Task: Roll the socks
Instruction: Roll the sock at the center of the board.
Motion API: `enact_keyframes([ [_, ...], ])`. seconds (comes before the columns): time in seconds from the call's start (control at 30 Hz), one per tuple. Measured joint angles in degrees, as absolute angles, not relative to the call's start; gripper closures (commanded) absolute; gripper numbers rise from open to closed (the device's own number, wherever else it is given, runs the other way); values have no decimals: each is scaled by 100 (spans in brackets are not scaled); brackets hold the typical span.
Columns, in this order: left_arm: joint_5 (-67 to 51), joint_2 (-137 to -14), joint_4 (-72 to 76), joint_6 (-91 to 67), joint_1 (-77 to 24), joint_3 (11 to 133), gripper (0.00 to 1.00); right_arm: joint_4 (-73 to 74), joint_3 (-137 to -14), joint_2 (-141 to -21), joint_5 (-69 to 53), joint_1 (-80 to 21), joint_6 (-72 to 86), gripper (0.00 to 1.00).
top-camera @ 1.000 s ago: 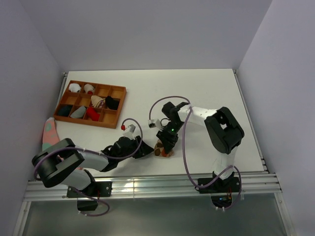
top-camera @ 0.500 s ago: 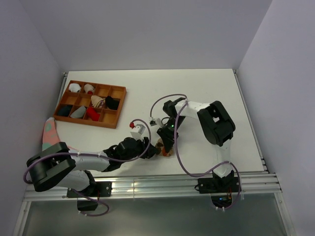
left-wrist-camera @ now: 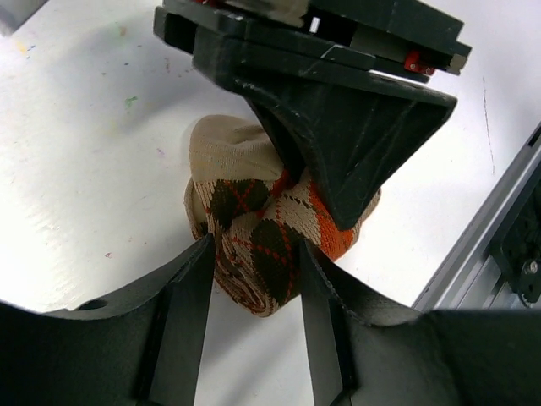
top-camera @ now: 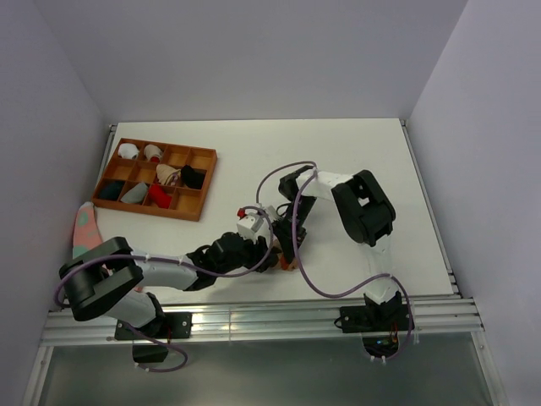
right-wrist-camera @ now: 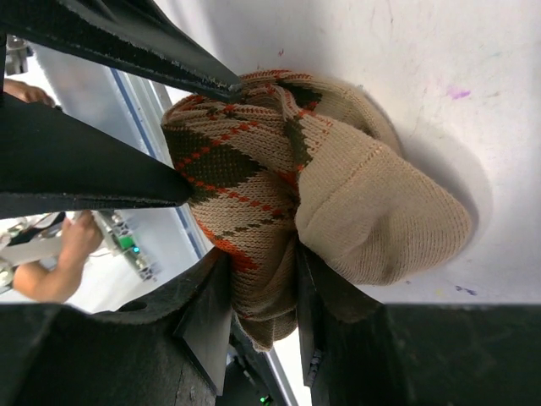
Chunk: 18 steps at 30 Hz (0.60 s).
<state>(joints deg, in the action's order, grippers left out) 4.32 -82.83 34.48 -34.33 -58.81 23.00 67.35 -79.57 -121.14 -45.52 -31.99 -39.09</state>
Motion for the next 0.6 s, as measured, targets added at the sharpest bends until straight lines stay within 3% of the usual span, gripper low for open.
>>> enact_keyframes([
  [0.6,-333,-8621,3697,-3046,-5728,2512,49,6982,-7955,-12197,-4401,-3197,-3933,76],
])
